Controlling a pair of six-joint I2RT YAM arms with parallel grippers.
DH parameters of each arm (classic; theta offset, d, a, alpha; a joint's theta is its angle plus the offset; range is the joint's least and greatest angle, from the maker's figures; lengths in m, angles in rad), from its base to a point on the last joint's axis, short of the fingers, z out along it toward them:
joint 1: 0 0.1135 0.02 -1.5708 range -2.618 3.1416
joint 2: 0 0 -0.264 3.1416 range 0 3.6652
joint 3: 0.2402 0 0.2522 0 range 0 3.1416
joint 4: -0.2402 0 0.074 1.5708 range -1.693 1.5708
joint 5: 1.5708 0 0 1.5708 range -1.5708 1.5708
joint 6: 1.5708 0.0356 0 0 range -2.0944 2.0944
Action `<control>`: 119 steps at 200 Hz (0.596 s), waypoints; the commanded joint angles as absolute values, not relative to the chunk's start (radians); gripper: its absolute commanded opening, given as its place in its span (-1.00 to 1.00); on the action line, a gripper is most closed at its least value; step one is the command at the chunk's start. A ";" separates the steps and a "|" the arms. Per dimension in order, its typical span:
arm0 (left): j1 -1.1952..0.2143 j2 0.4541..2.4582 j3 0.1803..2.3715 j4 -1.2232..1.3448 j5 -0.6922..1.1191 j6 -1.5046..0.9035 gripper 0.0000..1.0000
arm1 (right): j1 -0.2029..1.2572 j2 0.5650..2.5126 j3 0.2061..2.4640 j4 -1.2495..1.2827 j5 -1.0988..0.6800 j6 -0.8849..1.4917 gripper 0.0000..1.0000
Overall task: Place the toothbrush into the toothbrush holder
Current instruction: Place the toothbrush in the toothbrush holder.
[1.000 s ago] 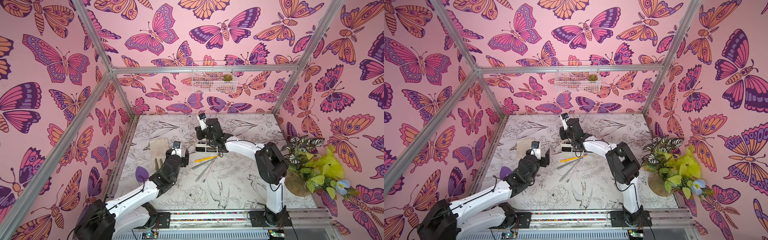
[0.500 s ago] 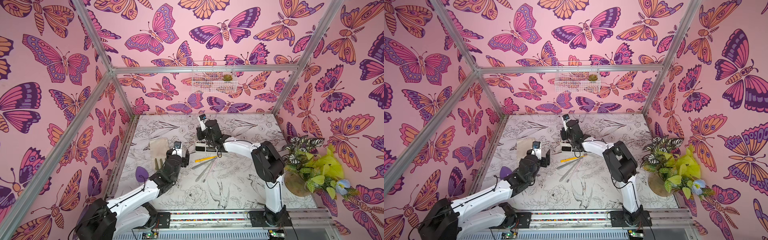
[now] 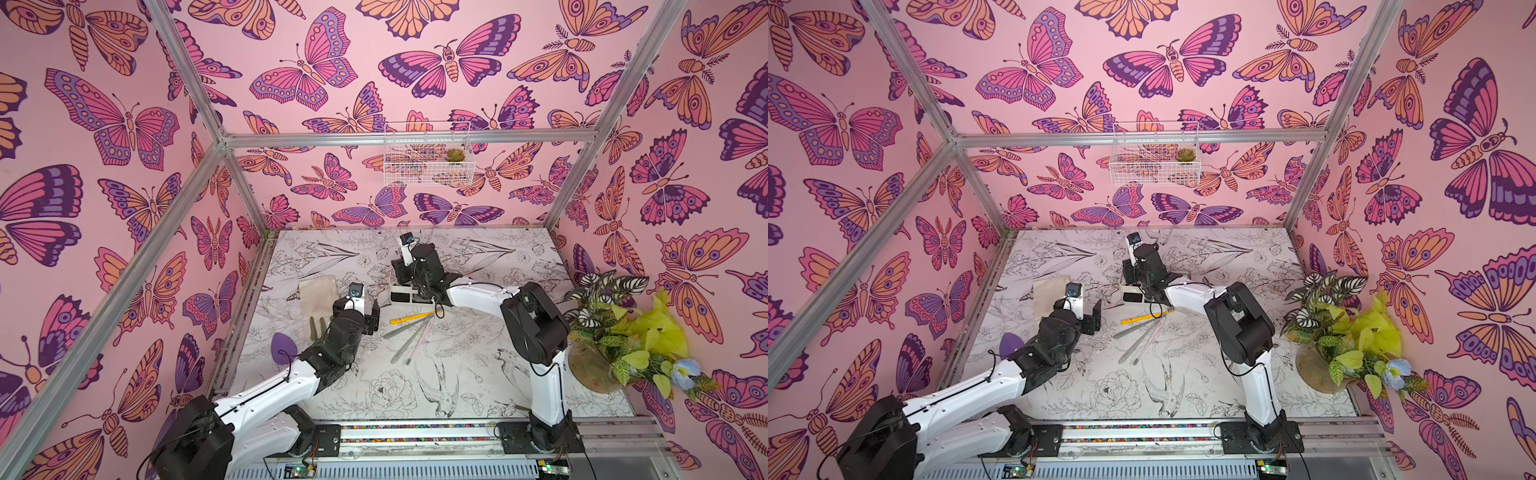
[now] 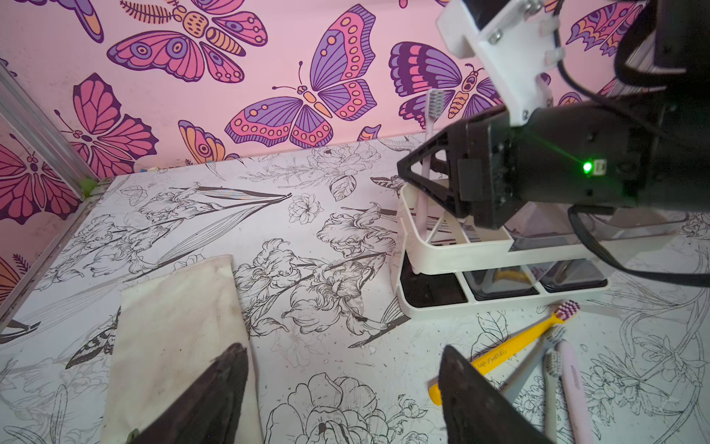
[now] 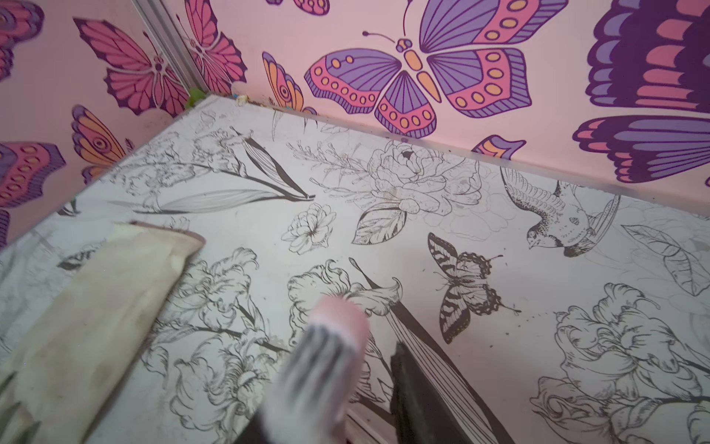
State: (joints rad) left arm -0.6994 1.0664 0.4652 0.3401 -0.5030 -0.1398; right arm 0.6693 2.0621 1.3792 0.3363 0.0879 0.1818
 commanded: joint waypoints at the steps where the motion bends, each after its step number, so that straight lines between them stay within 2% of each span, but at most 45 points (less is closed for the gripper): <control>1: -0.693 1.055 0.466 0.346 -0.490 -0.133 0.59 | 0.669 2.021 1.337 0.356 0.142 0.193 -0.07; 46: -0.693 1.053 0.466 0.345 -0.480 -0.137 0.59 | 0.670 1.904 1.259 0.420 0.161 0.163 0.12; 75: -0.693 1.062 0.471 0.347 -0.445 -0.130 0.59 | 0.670 1.822 1.233 0.398 0.199 0.144 0.16; 99: -0.693 1.099 0.483 0.347 -0.431 -0.141 0.59 | 0.668 1.728 1.198 0.327 0.322 0.152 0.19; 119: -0.693 1.155 0.505 0.343 -0.404 -0.139 0.60 | 0.663 1.627 1.158 0.174 0.481 0.238 0.22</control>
State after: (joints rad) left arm -0.6994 1.1015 0.4740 0.3428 -0.4454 -0.1398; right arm 0.6693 1.7321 1.1976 0.3351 0.2764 0.1658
